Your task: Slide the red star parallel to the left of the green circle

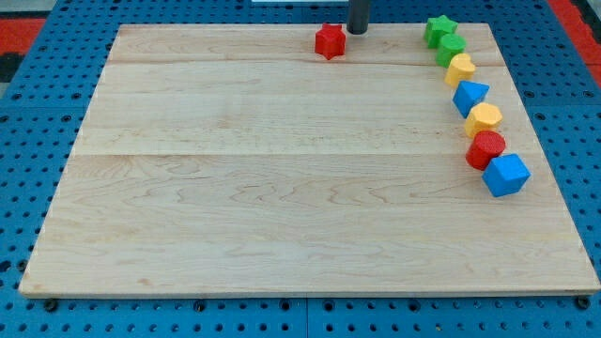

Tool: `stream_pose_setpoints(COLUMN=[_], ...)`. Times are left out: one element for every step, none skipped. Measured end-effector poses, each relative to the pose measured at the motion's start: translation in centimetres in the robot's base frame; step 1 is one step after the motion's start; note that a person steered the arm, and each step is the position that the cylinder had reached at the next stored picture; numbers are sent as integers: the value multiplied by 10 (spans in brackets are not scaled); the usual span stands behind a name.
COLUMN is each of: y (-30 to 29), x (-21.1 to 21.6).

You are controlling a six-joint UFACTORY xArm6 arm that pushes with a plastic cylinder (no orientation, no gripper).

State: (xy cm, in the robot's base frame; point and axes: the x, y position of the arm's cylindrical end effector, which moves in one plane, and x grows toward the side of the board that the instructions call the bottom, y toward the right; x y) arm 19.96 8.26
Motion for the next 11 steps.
stream_pose_setpoints(y=[-4, -26, -28, -29, -33, -39, -52, -60, -61, -61, -54], x=[0, 0, 0, -6, -7, -7, -7, -4, 9, 11, 11])
